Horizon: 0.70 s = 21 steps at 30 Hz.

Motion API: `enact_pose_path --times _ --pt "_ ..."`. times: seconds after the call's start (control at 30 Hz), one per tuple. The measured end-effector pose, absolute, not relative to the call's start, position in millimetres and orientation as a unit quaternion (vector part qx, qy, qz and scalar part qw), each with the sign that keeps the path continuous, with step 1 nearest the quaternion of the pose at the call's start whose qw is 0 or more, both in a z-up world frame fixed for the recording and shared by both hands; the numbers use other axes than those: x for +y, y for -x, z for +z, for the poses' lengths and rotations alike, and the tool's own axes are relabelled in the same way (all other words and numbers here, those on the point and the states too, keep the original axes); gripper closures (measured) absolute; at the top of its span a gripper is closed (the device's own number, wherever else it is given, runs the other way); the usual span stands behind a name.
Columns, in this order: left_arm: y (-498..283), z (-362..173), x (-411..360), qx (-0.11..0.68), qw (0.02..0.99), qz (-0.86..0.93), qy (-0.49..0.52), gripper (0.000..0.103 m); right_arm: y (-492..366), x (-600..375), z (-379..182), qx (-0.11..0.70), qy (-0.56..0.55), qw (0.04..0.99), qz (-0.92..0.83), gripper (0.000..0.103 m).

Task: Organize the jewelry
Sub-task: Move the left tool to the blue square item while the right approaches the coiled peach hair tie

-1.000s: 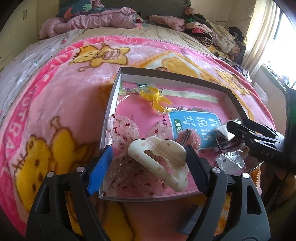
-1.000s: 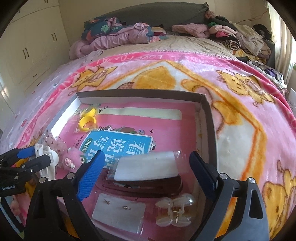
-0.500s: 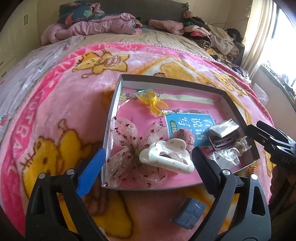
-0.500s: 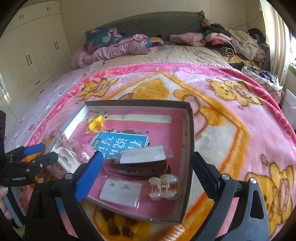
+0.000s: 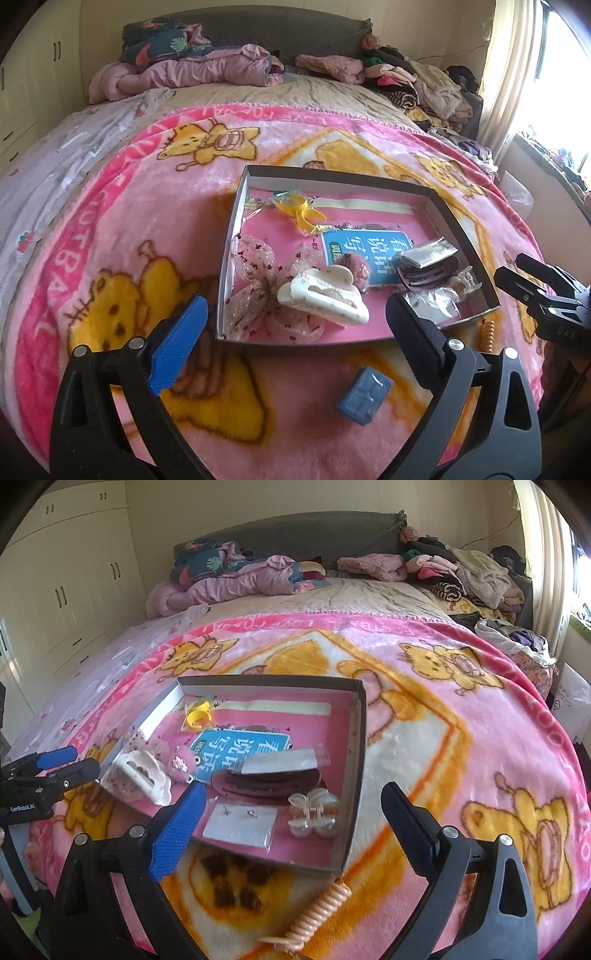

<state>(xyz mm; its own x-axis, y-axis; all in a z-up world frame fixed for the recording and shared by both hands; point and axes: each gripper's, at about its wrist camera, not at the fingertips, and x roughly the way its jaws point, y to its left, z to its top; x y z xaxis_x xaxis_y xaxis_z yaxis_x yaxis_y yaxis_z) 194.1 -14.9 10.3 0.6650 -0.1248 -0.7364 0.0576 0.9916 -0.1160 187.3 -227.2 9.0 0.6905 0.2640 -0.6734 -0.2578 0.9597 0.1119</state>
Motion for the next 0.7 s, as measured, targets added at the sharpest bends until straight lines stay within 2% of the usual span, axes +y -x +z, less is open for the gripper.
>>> enact_pose_path --times 0.7 --pt "-158 -6 -19 0.414 0.908 -0.048 0.031 0.015 -151 -242 -13 0.391 -0.012 0.911 0.131 0.010"
